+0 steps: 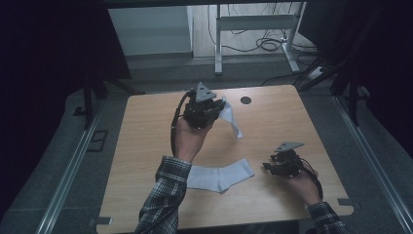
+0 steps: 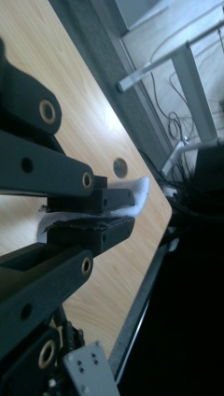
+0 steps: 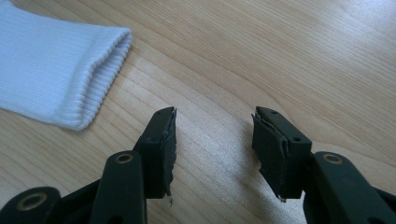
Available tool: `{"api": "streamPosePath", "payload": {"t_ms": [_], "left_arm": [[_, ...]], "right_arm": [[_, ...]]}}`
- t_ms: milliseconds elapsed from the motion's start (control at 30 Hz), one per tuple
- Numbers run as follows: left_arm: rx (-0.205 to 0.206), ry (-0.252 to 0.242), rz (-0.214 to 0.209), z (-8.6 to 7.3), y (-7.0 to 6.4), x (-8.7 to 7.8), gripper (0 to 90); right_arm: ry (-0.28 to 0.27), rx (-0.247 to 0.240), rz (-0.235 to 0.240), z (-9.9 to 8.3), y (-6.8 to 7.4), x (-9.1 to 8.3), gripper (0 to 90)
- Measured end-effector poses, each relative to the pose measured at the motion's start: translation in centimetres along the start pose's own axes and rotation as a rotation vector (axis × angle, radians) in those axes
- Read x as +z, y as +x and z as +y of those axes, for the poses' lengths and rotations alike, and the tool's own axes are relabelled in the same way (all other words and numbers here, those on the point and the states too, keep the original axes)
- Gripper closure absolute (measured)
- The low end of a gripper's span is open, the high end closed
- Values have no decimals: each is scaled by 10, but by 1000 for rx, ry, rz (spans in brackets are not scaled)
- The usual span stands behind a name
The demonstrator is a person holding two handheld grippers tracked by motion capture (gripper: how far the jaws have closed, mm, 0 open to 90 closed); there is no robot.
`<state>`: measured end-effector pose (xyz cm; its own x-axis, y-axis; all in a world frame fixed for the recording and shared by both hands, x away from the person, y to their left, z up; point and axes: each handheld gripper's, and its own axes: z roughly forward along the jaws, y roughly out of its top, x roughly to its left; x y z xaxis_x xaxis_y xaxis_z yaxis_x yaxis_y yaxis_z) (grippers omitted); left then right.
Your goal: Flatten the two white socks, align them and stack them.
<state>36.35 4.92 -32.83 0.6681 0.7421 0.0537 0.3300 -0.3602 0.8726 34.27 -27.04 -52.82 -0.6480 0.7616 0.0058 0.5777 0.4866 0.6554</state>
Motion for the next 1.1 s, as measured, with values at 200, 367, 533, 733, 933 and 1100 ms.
{"api": "streamPosePath", "payload": {"t_ms": [200,367,533,733,933,1100], "left_arm": [[-62,98,23,-48,18,15,845],[-94,185,60,-89,34,29,845],[-127,229,92,-116,46,33,844],[-148,265,121,-138,58,30,841],[-155,308,144,-162,63,29,832],[-167,344,162,-184,68,30,830]], "right_arm": [[1,1,-2,0,0,0,488],[0,0,0,0,0,0,487],[-2,0,0,0,0,0,487],[-3,0,0,0,0,0,482],[-6,-2,-1,0,1,1,461],[-12,3,4,-1,2,1,432]]}}
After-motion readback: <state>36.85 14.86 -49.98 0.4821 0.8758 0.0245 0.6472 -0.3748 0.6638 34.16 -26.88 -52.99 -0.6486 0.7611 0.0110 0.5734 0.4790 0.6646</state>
